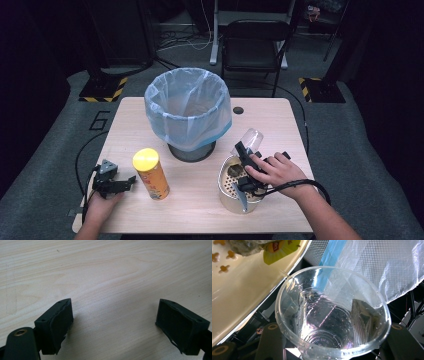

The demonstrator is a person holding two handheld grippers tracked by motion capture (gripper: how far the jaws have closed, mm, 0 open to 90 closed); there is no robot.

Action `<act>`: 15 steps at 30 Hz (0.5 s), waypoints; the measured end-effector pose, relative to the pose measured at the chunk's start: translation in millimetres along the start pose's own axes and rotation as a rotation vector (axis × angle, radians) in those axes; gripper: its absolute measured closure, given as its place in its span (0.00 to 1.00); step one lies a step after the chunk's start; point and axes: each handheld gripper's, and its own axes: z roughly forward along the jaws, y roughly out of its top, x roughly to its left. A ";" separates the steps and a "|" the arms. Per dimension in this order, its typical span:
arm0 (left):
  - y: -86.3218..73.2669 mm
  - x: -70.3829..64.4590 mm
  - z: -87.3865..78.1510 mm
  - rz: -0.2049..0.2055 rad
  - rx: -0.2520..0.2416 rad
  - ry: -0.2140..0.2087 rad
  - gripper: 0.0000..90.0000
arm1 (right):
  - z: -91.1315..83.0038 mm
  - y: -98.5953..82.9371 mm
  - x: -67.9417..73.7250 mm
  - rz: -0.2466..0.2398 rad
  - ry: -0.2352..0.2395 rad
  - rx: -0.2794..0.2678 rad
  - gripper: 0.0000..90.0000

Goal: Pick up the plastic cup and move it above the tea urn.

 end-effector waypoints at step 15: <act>0.0 0.0 0.0 0.000 0.000 0.000 0.15 | -3.9 -3.1 -3.5 -0.027 0.008 0.010 0.48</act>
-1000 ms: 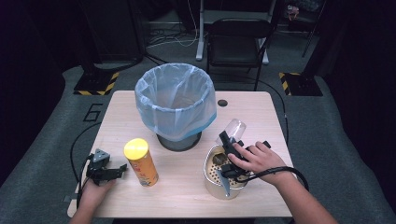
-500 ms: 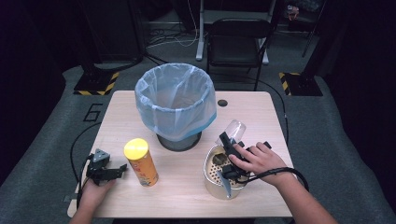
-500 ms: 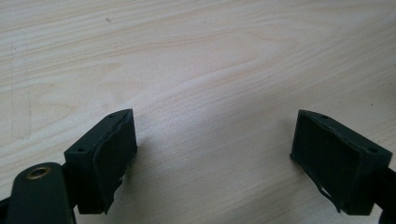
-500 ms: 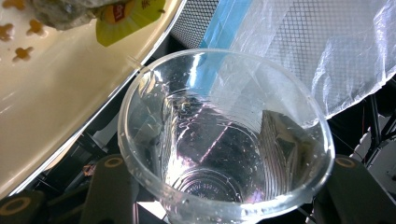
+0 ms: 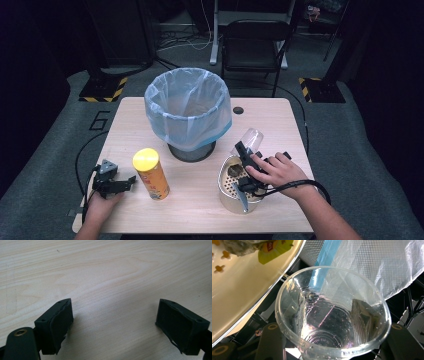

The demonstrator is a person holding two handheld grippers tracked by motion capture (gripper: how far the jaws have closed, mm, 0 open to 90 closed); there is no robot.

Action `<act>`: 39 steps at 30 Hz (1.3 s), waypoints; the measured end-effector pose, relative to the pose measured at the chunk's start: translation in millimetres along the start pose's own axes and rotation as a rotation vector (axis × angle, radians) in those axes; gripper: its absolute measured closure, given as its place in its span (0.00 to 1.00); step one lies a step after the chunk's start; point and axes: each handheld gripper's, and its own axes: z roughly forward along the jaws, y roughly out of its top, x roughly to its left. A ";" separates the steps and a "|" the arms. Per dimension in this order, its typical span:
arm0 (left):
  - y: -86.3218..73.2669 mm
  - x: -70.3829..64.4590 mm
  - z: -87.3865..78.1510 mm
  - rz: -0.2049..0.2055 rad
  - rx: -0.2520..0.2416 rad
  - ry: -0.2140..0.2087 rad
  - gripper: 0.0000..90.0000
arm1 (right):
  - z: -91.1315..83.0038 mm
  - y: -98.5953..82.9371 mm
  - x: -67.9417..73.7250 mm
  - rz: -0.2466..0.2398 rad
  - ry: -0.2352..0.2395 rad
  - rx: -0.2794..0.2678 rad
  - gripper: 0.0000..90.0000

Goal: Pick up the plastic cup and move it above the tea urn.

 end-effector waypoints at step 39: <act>0.0 0.0 0.0 0.000 0.000 0.000 0.15 | -19.4 -58.5 -9.9 1.834 -0.058 -0.217 0.48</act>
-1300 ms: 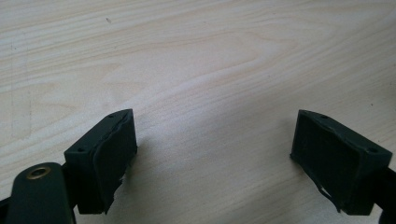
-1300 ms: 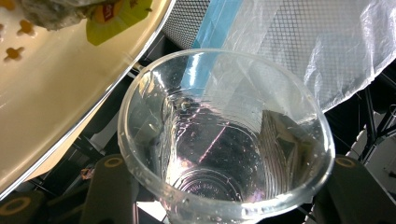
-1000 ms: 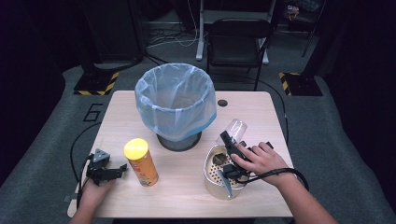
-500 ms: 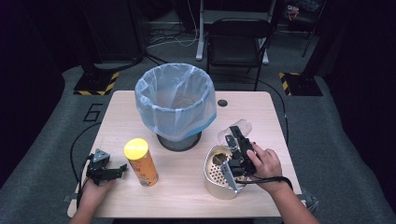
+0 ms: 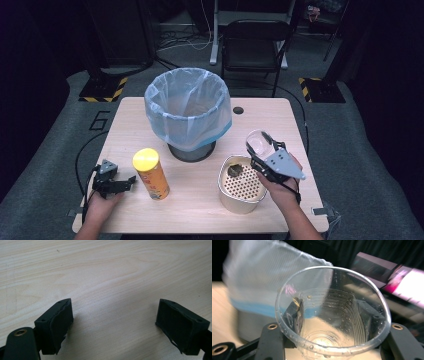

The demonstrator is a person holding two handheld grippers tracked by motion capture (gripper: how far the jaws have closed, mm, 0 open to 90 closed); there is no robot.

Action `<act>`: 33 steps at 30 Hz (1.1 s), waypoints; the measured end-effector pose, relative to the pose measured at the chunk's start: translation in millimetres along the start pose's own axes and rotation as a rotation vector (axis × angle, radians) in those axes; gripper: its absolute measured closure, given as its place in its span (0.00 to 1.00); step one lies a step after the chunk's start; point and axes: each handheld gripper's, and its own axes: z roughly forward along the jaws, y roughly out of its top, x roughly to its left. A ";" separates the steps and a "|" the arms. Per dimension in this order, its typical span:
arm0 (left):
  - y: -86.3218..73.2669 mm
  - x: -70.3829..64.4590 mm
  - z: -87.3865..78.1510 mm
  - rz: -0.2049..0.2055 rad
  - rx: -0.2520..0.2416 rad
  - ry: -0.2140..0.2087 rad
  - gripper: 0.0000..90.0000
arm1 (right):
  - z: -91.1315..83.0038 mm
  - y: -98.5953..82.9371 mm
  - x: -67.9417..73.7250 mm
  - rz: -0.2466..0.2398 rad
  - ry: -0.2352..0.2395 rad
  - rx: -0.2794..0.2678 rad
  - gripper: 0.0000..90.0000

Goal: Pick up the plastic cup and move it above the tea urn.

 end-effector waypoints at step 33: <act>-0.2 -0.2 -0.5 0.001 0.001 -0.002 0.16 | 38.7 108.1 -51.4 0.130 0.234 0.014 0.49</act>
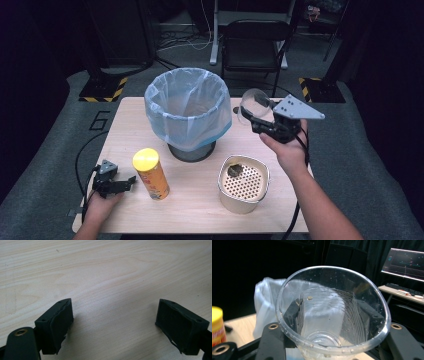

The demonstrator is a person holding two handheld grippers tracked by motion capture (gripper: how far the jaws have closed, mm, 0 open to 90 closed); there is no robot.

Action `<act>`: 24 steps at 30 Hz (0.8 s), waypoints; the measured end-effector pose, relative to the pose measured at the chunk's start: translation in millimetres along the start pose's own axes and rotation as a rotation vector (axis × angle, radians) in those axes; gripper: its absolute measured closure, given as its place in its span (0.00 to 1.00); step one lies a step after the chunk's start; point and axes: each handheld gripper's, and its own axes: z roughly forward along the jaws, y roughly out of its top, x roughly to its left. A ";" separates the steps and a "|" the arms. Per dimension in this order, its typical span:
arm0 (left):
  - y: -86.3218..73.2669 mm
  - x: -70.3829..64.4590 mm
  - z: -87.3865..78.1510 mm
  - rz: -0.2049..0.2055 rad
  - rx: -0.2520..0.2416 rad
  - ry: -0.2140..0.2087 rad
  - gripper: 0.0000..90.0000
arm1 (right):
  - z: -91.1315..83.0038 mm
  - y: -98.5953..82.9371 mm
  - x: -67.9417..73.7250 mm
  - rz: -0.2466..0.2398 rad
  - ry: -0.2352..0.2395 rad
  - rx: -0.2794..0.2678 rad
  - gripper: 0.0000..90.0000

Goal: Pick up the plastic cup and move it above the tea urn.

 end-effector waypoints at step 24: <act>-1.5 -2.8 0.3 0.018 -0.007 -0.013 0.13 | 96.1 38.9 1.4 0.085 0.112 -0.020 0.48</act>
